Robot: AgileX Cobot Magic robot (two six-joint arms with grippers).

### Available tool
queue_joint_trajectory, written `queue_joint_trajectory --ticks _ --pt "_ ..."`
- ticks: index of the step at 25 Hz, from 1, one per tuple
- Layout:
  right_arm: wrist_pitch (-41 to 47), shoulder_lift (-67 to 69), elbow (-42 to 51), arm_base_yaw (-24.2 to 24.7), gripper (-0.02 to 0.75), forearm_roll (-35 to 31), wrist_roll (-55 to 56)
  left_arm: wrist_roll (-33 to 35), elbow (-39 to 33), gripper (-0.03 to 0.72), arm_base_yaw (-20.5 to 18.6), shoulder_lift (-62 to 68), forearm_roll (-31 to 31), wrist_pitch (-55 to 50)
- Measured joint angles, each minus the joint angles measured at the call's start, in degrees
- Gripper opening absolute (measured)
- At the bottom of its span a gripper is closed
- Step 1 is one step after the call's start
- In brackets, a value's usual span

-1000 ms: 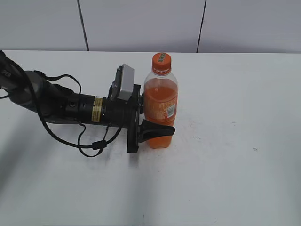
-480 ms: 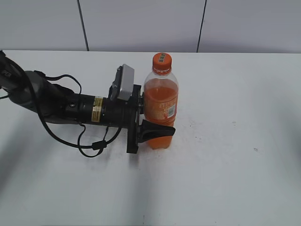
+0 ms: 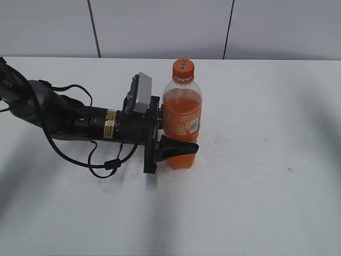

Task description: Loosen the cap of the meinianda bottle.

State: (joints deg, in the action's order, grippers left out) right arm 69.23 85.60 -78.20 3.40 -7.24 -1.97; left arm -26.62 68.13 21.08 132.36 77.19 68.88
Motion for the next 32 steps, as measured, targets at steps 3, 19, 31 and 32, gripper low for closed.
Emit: queue_joint_trajectory --ticks 3,19,31,32 --pt "0.05 3.29 -4.05 -0.47 0.494 -0.9 2.49 -0.05 0.0 0.393 0.0 0.0 0.0 0.0" --pt "0.3 9.87 -18.61 -27.9 0.493 -3.71 19.16 -0.17 0.0 0.393 0.0 0.0 -0.05 -0.29" --pt "0.44 13.89 -20.6 -38.18 0.493 -1.78 24.92 -0.34 0.06 0.393 0.0 0.0 -0.15 -0.41" --pt "0.44 13.89 -20.6 -38.33 0.493 -1.78 25.13 -0.34 0.06 0.393 0.0 0.0 -0.15 -0.42"
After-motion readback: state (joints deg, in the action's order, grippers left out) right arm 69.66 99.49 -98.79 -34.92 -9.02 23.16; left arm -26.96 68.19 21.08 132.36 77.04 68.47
